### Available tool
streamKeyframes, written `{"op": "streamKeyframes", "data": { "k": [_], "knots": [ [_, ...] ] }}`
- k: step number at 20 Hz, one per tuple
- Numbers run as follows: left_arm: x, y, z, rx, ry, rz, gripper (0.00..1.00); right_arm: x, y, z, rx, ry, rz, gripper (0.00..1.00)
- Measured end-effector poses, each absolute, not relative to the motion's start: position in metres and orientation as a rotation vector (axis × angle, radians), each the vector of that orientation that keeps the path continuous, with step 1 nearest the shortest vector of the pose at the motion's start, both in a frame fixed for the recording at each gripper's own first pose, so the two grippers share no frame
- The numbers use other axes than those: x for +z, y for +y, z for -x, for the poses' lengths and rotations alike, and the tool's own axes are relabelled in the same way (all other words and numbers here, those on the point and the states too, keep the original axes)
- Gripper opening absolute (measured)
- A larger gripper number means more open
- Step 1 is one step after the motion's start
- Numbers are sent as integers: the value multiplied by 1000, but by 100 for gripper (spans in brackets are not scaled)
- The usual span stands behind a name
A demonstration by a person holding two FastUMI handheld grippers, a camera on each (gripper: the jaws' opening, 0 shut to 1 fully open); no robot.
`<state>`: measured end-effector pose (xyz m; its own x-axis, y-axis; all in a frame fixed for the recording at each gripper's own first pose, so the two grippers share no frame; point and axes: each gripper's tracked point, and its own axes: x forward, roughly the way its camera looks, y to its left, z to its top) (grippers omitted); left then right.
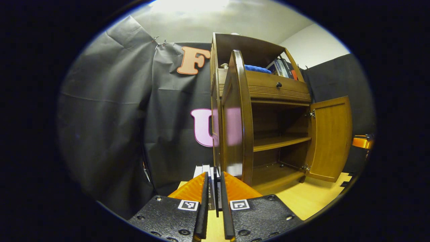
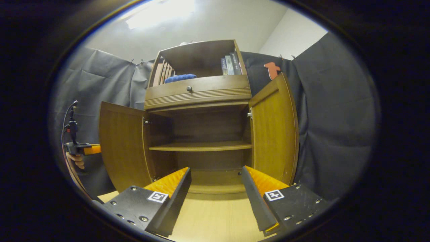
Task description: Open the right door of the double-door shoe cabinet with the right hand, and open the left door with the left hand.
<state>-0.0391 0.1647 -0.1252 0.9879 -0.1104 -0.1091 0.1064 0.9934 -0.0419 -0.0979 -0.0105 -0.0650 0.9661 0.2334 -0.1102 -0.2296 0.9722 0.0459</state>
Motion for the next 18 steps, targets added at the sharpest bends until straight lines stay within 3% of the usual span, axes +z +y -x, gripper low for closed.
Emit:
{"op": "streamKeyframes", "data": {
  "k": [3, 6, 7, 10, 11, 17, 18],
  "knots": [
    [-129, 171, 39, -104, 114, 20, 27, -62, -11, 97, 225, 98, -32, 89],
    [-130, 174, 38, -99, 115, 24, 22, -58, -11, 99, 228, 90, -72, 89],
    [-132, 176, 38, -100, 114, 23, 27, -56, -11, 98, 233, 80, -80, 89],
    [-134, 174, 39, -109, 124, 43, 27, -52, -12, 101, 241, 62, -68, 89],
    [-135, 173, 39, -110, 125, 46, 22, -51, -13, 102, 240, 60, -65, 89],
    [-132, 166, 52, -105, 134, 63, 27, -52, -17, 101, 237, 56, -74, 89],
    [-130, 166, 57, -97, 133, 66, 22, -52, -19, 101, 234, 57, -77, 89]
  ]
}}
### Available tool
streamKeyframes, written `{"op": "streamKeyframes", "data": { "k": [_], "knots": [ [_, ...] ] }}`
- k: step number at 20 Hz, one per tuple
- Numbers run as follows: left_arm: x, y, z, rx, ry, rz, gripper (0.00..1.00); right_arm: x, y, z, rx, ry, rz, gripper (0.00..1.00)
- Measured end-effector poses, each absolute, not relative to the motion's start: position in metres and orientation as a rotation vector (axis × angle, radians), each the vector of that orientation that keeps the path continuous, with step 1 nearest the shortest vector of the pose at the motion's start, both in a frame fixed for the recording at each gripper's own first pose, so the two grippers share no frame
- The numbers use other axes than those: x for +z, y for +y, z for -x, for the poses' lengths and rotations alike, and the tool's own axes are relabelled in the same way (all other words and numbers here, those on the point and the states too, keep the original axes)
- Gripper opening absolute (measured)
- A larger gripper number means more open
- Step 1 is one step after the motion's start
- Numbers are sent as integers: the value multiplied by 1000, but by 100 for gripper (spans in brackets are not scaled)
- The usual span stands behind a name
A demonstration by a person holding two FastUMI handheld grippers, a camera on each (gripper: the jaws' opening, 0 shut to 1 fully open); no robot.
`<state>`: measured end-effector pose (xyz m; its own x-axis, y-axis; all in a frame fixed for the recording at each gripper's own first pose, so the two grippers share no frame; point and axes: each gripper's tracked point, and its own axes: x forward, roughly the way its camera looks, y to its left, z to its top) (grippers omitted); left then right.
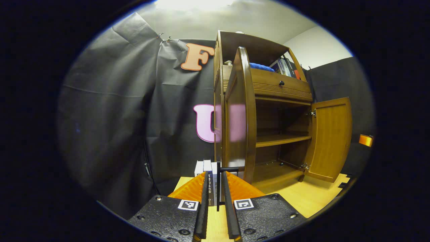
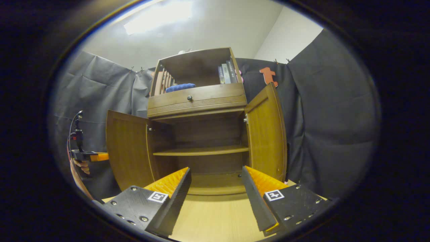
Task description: Open the right door of the double-door shoe cabinet with the right hand, and open the left door with the left hand.
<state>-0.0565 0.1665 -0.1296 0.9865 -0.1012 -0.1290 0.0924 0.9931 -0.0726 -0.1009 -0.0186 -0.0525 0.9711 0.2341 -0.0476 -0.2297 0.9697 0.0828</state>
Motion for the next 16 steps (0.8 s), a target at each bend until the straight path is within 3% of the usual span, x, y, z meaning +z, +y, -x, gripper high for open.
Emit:
{"op": "streamKeyframes", "data": {
  "k": [2, 6, 9, 16],
  "knots": [
    [-125, 163, 64, -89, 128, 67, 27, -56, -20, 99, 237, 58, -84, 89],
    [-112, 156, 76, -57, 103, 66, 24, -61, -30, 97, 223, 62, -79, 89],
    [-105, 144, 81, -41, 96, 80, 31, -62, -32, 94, 236, 64, -80, 89],
    [-84, 94, 89, -29, 83, 78, 66, -57, -48, 82, 246, 50, -83, 89]
  ]
}}
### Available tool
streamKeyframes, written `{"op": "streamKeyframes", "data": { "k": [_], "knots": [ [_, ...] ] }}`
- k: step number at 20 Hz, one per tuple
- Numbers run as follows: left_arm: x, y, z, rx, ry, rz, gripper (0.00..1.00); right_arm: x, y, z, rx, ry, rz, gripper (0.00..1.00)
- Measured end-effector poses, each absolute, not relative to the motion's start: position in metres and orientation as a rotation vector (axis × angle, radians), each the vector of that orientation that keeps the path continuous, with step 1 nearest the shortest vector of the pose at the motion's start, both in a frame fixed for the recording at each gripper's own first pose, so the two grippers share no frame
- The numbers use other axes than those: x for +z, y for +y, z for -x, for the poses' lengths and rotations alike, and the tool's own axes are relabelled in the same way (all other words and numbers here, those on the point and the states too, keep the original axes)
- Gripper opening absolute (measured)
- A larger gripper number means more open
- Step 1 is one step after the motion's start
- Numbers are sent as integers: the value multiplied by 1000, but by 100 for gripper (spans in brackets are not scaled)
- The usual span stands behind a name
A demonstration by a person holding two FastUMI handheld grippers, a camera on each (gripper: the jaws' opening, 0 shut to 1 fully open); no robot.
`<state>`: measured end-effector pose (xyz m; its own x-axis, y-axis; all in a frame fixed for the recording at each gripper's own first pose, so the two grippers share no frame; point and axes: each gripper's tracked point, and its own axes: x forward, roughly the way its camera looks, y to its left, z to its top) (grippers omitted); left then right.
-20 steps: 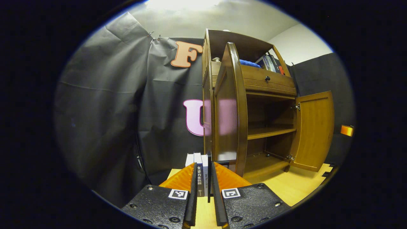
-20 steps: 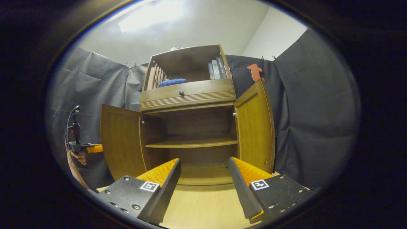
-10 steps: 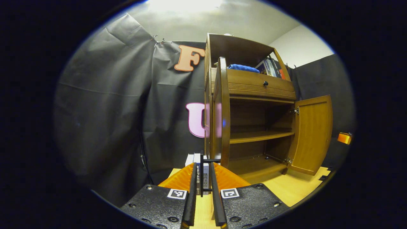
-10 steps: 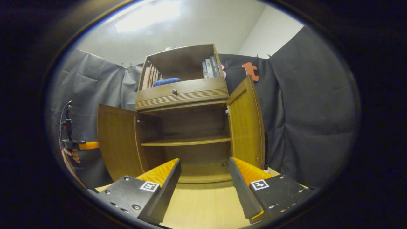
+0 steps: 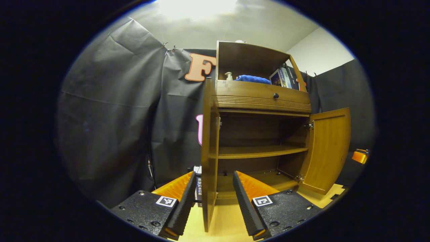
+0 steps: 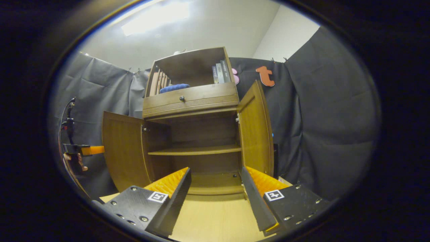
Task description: Open the right door of the double-door shoe cabinet with the right hand, and open the left door with the left hand.
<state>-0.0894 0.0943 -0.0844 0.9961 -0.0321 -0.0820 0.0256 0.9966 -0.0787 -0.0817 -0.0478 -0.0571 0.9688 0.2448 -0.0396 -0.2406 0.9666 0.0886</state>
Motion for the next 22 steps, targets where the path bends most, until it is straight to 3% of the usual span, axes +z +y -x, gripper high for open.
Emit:
{"op": "streamKeyframes", "data": {
  "k": [4, 9, 22],
  "knots": [
    [-76, 56, 86, -60, 74, 87, 74, -56, -65, 72, 234, 46, -80, 89],
    [-70, 7, 72, -106, 49, 107, 91, -57, -80, 57, 225, 47, -76, 89],
    [-70, -74, 0, -136, -1, 93, 92, -63, -64, -3, 222, 51, -48, 89]
  ]
}}
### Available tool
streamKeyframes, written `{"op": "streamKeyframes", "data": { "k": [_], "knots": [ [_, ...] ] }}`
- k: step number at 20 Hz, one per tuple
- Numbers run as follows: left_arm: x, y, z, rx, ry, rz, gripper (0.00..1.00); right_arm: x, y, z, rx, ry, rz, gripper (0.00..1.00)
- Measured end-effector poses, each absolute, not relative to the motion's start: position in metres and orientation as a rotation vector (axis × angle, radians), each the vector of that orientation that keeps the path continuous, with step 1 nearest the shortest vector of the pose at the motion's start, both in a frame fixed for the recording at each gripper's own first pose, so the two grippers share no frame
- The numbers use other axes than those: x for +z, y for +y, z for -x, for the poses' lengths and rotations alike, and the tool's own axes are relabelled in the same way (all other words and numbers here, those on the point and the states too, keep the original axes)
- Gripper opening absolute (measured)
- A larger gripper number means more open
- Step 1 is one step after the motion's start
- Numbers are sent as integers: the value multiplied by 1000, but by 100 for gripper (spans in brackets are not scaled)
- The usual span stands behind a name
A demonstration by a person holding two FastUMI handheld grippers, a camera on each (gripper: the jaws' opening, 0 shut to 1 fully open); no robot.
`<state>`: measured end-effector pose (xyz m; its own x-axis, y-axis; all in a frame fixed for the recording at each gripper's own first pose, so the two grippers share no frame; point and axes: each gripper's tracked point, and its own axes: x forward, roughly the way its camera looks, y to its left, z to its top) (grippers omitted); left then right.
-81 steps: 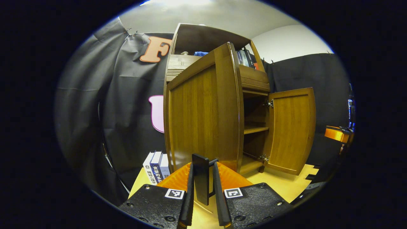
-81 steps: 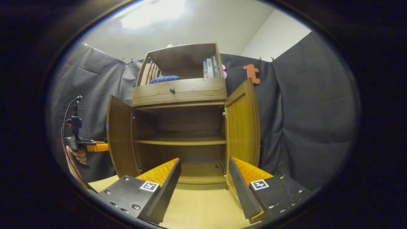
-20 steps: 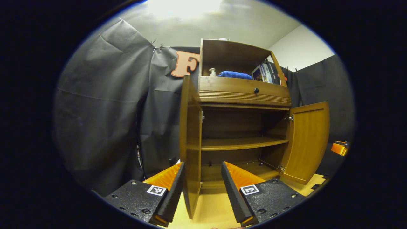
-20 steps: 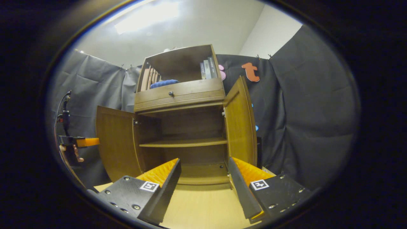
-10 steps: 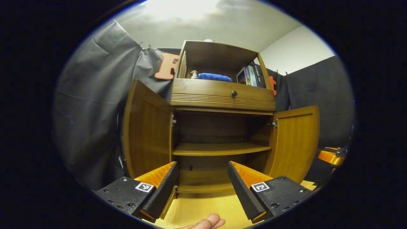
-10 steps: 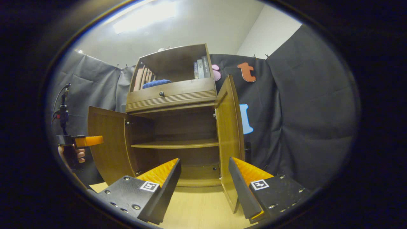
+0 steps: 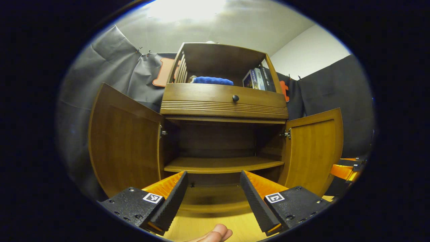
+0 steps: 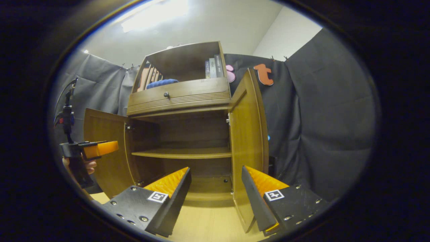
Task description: Open the right door of the double-door shoe cabinet with the right hand, and open the left door with the left hand.
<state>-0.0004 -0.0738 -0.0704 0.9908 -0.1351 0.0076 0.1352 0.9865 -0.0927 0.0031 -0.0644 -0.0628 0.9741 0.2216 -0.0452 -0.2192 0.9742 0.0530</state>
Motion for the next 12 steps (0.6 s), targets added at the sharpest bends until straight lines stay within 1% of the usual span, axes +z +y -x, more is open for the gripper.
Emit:
{"op": "streamKeyframes", "data": {
  "k": [1, 2, 4, 5, 10, 12],
  "knots": [
    [-73, -78, -6, -134, -2, 91, 92, -63, -60, -10, 223, 47, -47, 89],
    [-76, -81, -13, -131, -2, 92, 92, -64, -55, -16, 224, 45, -46, 87],
    [-85, -87, -28, -118, 7, 83, 92, -66, -49, -27, 226, 51, -41, 87],
    [-90, -94, -36, -126, 14, 81, 92, -68, -45, -34, 228, 53, -41, 89],
    [-106, -113, -61, -169, 32, 43, 92, -75, -25, -60, 228, 34, -14, 89],
    [-109, -113, -70, -168, 26, 46, 93, -81, -16, -71, 223, 25, 5, 89]
  ]
}}
